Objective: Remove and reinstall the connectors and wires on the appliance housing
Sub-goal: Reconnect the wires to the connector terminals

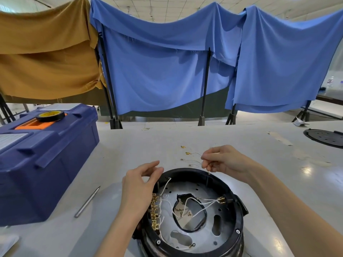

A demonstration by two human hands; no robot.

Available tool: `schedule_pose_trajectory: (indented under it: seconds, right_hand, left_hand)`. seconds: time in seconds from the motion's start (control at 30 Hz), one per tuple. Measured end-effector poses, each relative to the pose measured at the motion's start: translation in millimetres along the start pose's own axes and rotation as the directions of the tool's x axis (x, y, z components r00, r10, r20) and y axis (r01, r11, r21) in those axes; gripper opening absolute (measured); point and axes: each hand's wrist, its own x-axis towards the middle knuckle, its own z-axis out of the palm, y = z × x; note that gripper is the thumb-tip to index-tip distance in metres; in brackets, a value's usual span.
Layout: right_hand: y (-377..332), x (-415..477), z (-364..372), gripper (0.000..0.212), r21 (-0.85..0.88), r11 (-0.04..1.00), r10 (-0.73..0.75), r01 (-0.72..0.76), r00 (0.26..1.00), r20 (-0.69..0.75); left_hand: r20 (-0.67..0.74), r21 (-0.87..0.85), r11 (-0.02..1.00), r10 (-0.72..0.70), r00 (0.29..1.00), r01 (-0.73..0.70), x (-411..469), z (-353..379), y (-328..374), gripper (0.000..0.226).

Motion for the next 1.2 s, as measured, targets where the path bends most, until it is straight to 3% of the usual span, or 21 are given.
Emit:
schedule_pose_trajectory:
  seconds: [0.17,0.3,0.47,0.7,0.87,1.0,1.2]
  right_hand:
    - [-9.0,-16.9,36.4,0.008,-0.039,0.997,-0.058,0.064,0.989,0.133]
    - [-8.1,-26.2,56.2,0.012,-0.097,0.989,-0.094,0.114,0.979,0.183]
    - [-7.9,-37.5,70.3,0.016,-0.174,0.972,-0.119,0.159,0.968,0.223]
    - [-12.4,-45.9,76.9,0.016,-0.097,0.993,-0.034,0.063,0.962,0.272]
    - [-14.0,-49.1,79.4,0.041,0.129,0.99,-0.083,0.054,0.968,0.237]
    - [-6.5,-49.5,92.5,0.03,0.066,0.99,-0.138,0.129,0.978,0.157]
    - [1.7,-45.9,102.5,0.022,0.188,0.97,-0.16,0.152,0.987,0.027]
  left_hand:
    - [0.093,-0.174,0.985,0.014,0.996,0.002,-4.0,-1.3,17.0,0.013]
    - [0.066,-0.226,0.974,0.039,0.997,-0.023,-8.7,-5.8,17.0,0.011]
    - [0.088,-0.329,0.943,-0.025,0.996,0.053,-14.3,-12.1,17.2,0.013]
    - [0.091,-0.271,0.963,0.024,0.996,0.001,-18.4,-19.8,16.6,0.01]
    - [0.01,-0.287,0.956,-0.053,0.999,0.054,-19.8,-14.0,17.0,0.018]
    - [0.082,-0.339,0.932,-0.104,0.991,0.126,-25.7,-8.0,21.2,0.021]
    - [0.163,-0.348,0.925,-0.104,0.981,0.156,-31.7,-7.2,22.8,0.011]
